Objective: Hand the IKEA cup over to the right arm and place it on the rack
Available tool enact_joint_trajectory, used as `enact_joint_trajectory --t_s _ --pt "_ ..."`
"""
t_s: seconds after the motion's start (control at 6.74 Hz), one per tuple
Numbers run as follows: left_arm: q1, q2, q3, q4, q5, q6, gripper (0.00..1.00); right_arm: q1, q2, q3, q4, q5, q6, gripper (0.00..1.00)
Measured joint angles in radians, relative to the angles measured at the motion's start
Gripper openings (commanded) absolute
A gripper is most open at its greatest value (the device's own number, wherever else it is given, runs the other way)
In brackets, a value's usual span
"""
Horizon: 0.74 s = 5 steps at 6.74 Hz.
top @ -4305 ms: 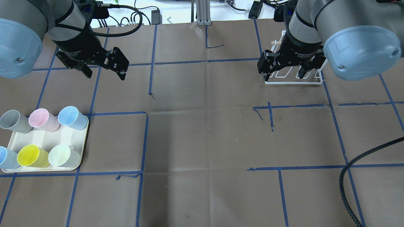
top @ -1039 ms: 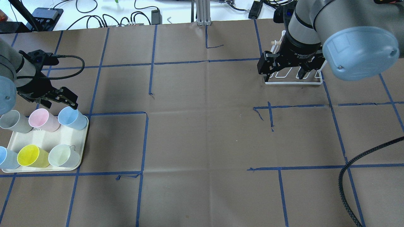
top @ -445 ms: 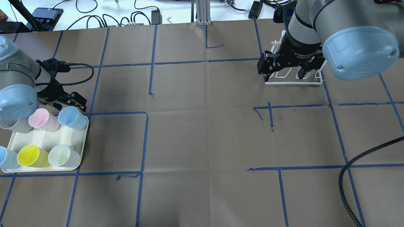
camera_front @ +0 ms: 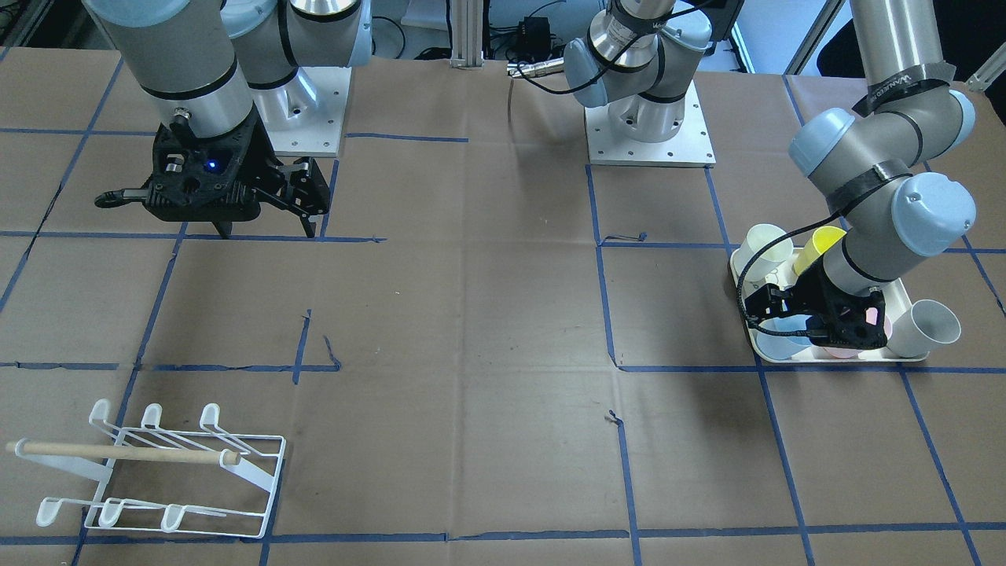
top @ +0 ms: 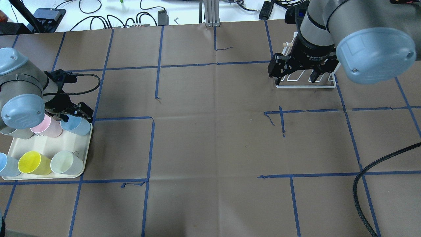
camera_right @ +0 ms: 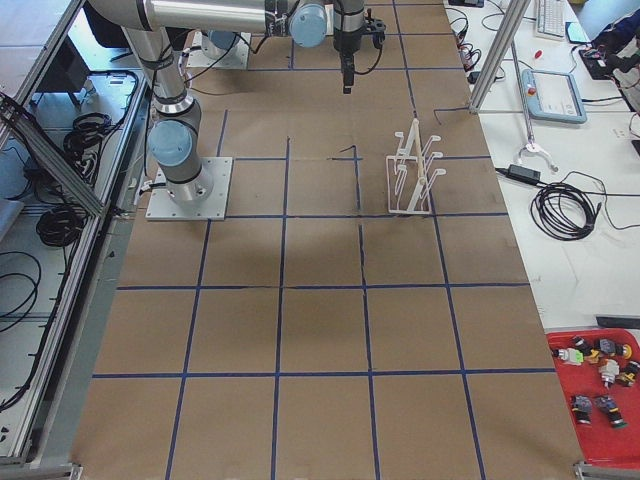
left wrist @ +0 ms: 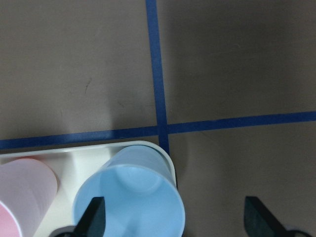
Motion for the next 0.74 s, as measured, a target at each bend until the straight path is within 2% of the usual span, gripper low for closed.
enact_joint_trajectory --t_s 0.15,0.3,0.45,0.59,0.74 --pt "0.003 0.001 -0.010 0.002 0.001 -0.001 0.99 0.000 0.000 0.000 0.000 0.000 0.000 1.00" --pt "0.003 0.006 -0.015 0.002 0.001 -0.004 0.75 0.000 0.000 0.000 0.000 0.000 0.000 1.00" --pt "0.004 0.012 -0.016 0.002 0.002 -0.004 0.35 0.000 0.000 0.000 0.000 0.000 0.001 1.00" --pt "0.004 0.015 -0.013 0.001 0.003 -0.003 0.06 0.000 0.000 0.000 0.000 0.000 0.001 1.00" --pt "0.004 0.016 -0.008 -0.002 0.006 -0.001 0.00 0.000 0.000 0.000 0.000 0.000 0.001 1.00"
